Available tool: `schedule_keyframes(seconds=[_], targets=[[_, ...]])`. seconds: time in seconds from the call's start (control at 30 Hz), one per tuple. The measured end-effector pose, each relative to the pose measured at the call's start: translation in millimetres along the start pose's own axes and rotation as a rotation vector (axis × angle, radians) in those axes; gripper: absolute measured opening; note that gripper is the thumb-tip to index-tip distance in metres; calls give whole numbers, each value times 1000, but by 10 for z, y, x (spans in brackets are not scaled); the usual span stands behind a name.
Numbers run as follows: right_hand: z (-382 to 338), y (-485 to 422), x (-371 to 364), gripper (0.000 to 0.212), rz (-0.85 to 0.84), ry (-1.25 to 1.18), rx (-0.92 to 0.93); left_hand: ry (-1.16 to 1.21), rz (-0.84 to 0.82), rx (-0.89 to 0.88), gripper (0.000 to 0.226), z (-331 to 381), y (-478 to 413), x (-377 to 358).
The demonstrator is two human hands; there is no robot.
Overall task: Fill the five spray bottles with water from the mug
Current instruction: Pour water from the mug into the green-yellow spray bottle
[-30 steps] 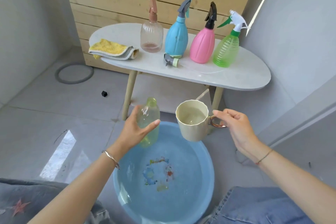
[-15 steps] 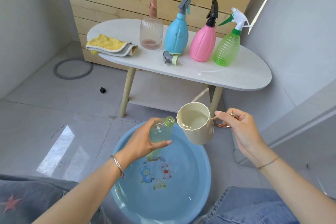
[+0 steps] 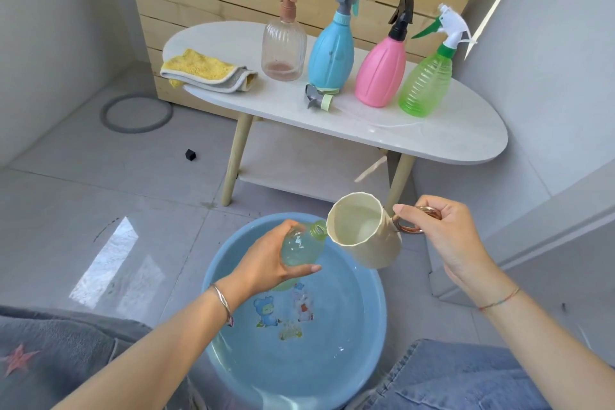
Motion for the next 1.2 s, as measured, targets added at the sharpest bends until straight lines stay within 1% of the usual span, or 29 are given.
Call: schedule_keyframes(seconds=[0.17, 0.37, 0.53, 0.67, 0.87, 1.1, 1.2], targets=[[12, -32, 16, 42, 12, 48, -3, -7, -16, 3, 80, -35, -7, -18], [17, -59, 5, 39, 10, 88, 7, -2, -21, 4, 79, -60, -19, -31], [16, -69, 3, 44, -3, 103, 6, 5, -29, 9, 77, -58, -13, -37], [-7, -73, 10, 41, 0, 143, 20, -1, -35, 11, 78, -71, -10, -45], [-19, -84, 18, 41, 7, 208, 54, -13, -35, 10, 78, -95, -15, -60], [-25, -93, 23, 40, 21, 267, 98, -33, -49, -5, 66, -92, -13, -88], [-29, -91, 14, 41, 23, 278, 105, -32, -52, -14, 66, -87, -13, -87]])
Point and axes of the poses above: each hand's wrist, its own y-axis away from the middle knuckle, its own x-axis out of the back of the hand, z = x × y, the point moved 1 cm from there along -y, towards the middle knuckle, and after that the axes turned 12 degrees about y, right-handed, at the moved point
